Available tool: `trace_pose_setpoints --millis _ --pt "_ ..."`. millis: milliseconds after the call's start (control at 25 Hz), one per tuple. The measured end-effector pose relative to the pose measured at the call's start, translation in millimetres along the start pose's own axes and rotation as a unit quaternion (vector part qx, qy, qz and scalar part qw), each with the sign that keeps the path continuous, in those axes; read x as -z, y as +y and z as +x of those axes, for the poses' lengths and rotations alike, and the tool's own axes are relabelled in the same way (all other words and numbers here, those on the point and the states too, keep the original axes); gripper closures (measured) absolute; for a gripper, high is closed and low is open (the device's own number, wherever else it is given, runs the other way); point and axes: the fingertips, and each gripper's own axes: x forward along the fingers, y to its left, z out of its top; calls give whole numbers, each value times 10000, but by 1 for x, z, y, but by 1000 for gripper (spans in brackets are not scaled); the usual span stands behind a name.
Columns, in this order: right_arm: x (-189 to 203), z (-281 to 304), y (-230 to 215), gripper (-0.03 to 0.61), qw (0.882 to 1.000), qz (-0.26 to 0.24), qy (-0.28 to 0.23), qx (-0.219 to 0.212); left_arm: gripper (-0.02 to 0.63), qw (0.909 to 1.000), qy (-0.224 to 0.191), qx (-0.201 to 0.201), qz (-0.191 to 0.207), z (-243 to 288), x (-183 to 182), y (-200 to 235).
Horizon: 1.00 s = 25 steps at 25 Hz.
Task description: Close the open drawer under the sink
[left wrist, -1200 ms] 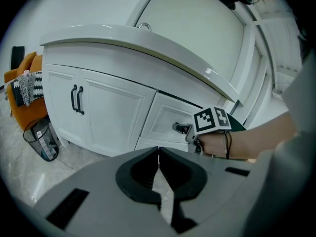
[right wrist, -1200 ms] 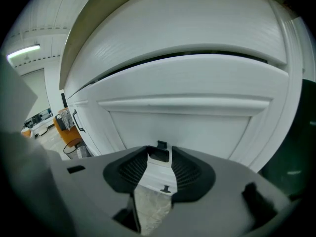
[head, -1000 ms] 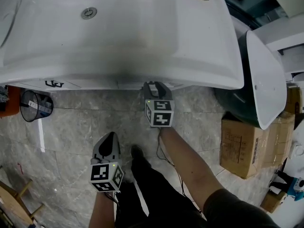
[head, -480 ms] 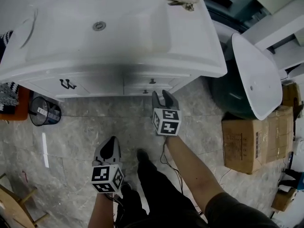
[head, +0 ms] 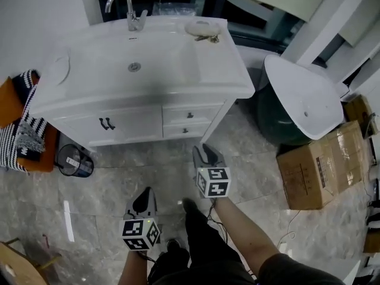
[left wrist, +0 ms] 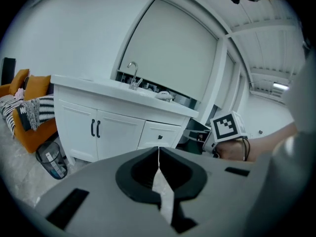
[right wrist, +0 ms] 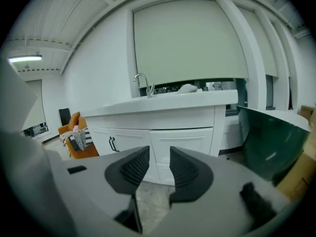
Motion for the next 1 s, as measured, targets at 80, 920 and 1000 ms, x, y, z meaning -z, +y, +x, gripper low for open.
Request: trace_pose_setpoints --millis 80,920,1000 --pt "-1 -25 9 455 9999 93 -65 -9 598 9997 -122 78 187 -15 -7 -5" --pt "6 -228 41 545 9978 363 -426 -353 598 9914 -289 975 824 -97 2 -104" --pt "10 -247 34 546 9973 375 -462 -425 598 9916 -391 903 835 -107 7 -119"
